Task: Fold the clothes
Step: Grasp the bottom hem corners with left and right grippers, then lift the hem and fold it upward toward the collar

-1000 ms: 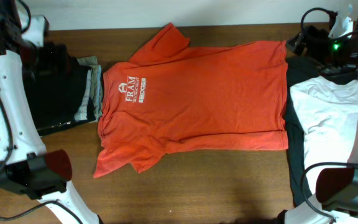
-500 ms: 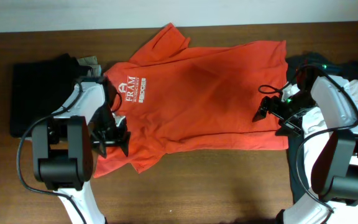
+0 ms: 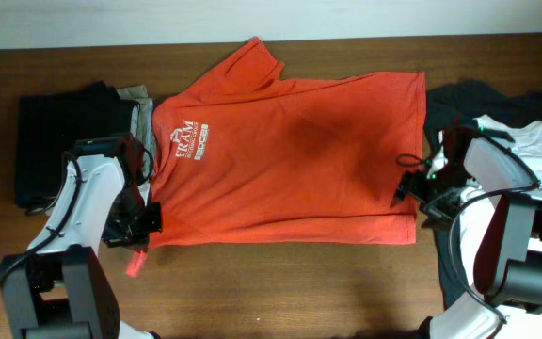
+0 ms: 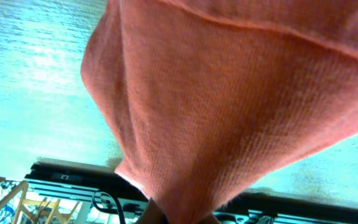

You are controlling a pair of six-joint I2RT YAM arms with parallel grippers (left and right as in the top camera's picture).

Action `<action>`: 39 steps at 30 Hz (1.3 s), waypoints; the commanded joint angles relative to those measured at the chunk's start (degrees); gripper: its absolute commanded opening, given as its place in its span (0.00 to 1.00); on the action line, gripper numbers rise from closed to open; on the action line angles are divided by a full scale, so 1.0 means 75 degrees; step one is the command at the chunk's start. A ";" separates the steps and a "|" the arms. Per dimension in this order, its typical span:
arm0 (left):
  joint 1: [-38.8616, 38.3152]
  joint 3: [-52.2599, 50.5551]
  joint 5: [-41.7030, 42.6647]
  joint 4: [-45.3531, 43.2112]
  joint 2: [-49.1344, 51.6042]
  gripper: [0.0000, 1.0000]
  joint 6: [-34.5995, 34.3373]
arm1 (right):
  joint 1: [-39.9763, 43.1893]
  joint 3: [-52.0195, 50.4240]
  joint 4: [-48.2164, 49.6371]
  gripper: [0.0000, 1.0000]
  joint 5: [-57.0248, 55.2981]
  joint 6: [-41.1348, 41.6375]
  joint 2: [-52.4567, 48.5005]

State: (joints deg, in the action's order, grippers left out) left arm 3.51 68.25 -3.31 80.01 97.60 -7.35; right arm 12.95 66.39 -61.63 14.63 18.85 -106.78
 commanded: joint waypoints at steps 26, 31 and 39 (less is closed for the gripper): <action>-0.0213 -0.0009 0.0959 -0.0519 -0.2075 0.06 -0.0323 | 0.1976 -0.0192 -0.1314 0.04 0.1244 -0.1652 0.2827; -0.0705 -0.0009 0.0979 -0.2305 -0.2063 0.00 -0.0309 | 0.1976 -0.0192 0.0388 0.04 0.1824 -0.0291 0.2824; -0.0755 -0.0012 0.0729 -0.4290 -0.0469 0.02 0.0516 | 0.1702 -0.0195 0.1880 0.04 0.1818 0.0385 0.2229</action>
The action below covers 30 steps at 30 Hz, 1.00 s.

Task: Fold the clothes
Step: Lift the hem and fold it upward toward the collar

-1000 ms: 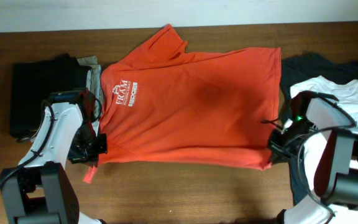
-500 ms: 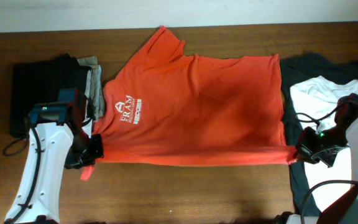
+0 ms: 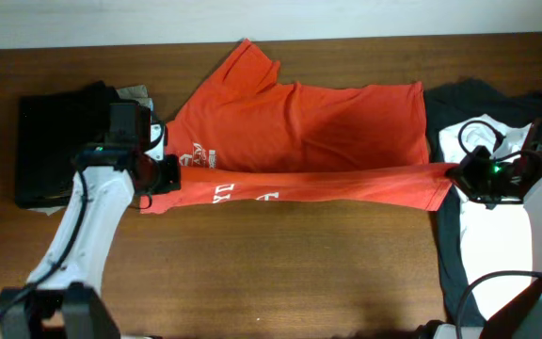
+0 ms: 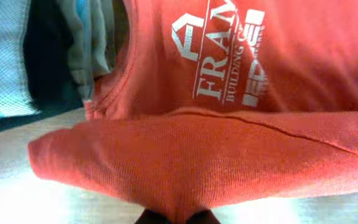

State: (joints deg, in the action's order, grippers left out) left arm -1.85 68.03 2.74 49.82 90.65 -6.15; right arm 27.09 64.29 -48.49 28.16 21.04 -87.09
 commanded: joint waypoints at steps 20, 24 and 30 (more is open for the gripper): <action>0.0627 -0.1040 -0.1090 -0.0551 0.1271 0.70 0.0329 | -0.0597 -0.0321 -0.1145 0.60 -0.1620 -0.0941 -0.1530; 0.0632 -0.1714 -0.0935 -0.2288 0.1306 0.44 0.0338 | -0.0597 -0.0787 -0.0420 0.60 -0.1652 -0.0583 -0.1553; 0.0915 -0.1676 -0.0915 -0.2346 0.1303 0.01 0.0344 | -0.0609 -0.1431 0.0793 0.36 -0.1652 -0.0545 -0.1553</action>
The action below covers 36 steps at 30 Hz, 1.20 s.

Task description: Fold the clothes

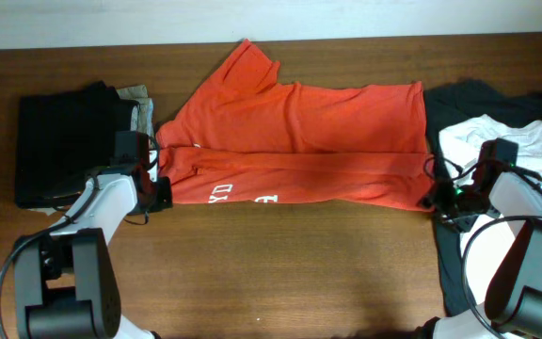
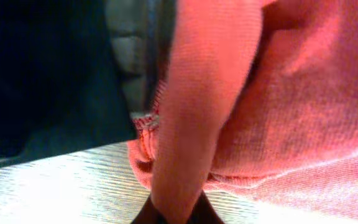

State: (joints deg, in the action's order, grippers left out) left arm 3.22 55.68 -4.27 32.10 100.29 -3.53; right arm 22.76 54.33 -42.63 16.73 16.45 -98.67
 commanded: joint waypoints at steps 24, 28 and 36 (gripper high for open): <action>0.1880 0.1588 0.0688 0.3110 -0.0003 0.50 0.0029 | 0.0268 0.0775 -0.2081 0.61 -0.0682 -0.0064 0.0664; 0.1856 0.2194 0.1862 0.3346 -0.0003 0.49 0.0627 | 0.0184 0.0749 -0.1807 0.55 0.1571 -0.1166 0.0664; 0.1148 0.2538 0.2381 0.3185 -0.0003 0.51 0.0912 | -0.0758 -0.0015 -0.0927 0.51 0.0050 -0.0058 0.0189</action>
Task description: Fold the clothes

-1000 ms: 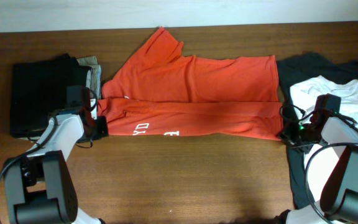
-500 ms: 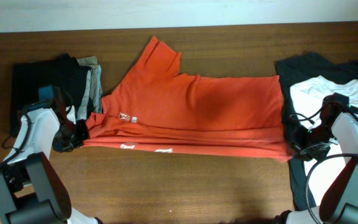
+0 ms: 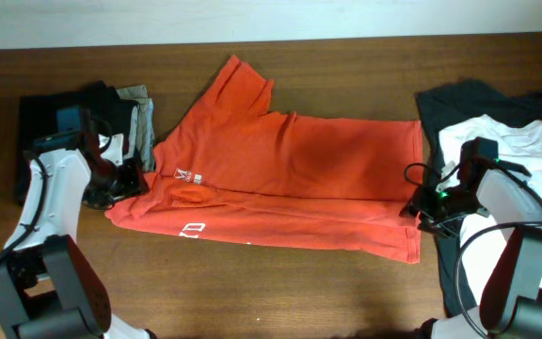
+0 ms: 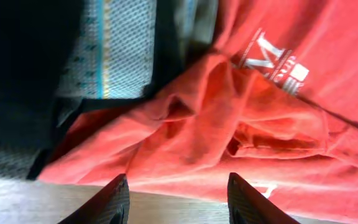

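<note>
The orange T-shirt lies across the middle of the table, collar end to the left, with its near side folded over as a rumpled band along the front. Part of a white logo shows. My left gripper hovers open at the shirt's left end, over its edge and the bare wood, holding nothing. My right gripper sits at the shirt's right hem. The overhead view does not show whether its fingers are closed on the cloth.
A stack of dark folded clothes with a grey garment lies just left of the shirt, close to my left arm. A heap of black and white clothes fills the right end of the table.
My left gripper has let go of the shirt's left edge and now stands open, a little further left. The folded band has slumped toward the front and lies skewed. My right gripper has barely moved.
The shirt first lay flat, with both grippers at its near edge, the left one shut on cloth. Then that edge was raised over the shirt's middle. Then it lay folded over, still held at the left. Now the left end is released and rumpled.
</note>
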You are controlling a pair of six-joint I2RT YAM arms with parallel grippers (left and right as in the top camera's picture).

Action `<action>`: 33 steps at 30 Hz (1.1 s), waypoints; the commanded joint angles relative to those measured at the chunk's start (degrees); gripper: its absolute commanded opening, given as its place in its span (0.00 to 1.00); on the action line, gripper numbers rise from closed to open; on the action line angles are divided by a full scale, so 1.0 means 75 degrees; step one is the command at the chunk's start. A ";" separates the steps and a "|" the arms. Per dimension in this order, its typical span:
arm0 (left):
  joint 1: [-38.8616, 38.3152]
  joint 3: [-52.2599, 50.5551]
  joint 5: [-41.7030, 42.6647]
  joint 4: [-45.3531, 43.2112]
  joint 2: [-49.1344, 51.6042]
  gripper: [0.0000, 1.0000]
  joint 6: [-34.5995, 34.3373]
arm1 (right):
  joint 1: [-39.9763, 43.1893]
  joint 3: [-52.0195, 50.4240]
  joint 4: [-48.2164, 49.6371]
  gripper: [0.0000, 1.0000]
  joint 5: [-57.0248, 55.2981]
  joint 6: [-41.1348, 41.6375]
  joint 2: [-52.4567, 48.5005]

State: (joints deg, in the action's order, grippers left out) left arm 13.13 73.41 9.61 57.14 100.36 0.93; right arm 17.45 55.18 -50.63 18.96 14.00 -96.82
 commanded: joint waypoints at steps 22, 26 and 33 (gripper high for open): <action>-0.2226 0.0204 -0.0020 -0.0399 0.0688 0.63 0.0892 | 0.0527 0.0402 0.2445 0.04 0.0475 0.1463 -0.0041; -0.2396 0.0204 -0.0277 -0.0117 0.1617 0.52 0.0793 | 0.0527 0.0402 0.2393 0.04 0.0472 0.1463 -0.0041; -0.2393 0.0554 0.0032 0.0271 0.1757 0.01 0.0487 | 0.0527 0.0402 0.2387 0.04 0.0472 0.1463 -0.0041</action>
State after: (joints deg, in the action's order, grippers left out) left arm -4.67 74.59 6.92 56.95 113.06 5.13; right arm 21.23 57.28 -32.75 22.39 24.91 -96.84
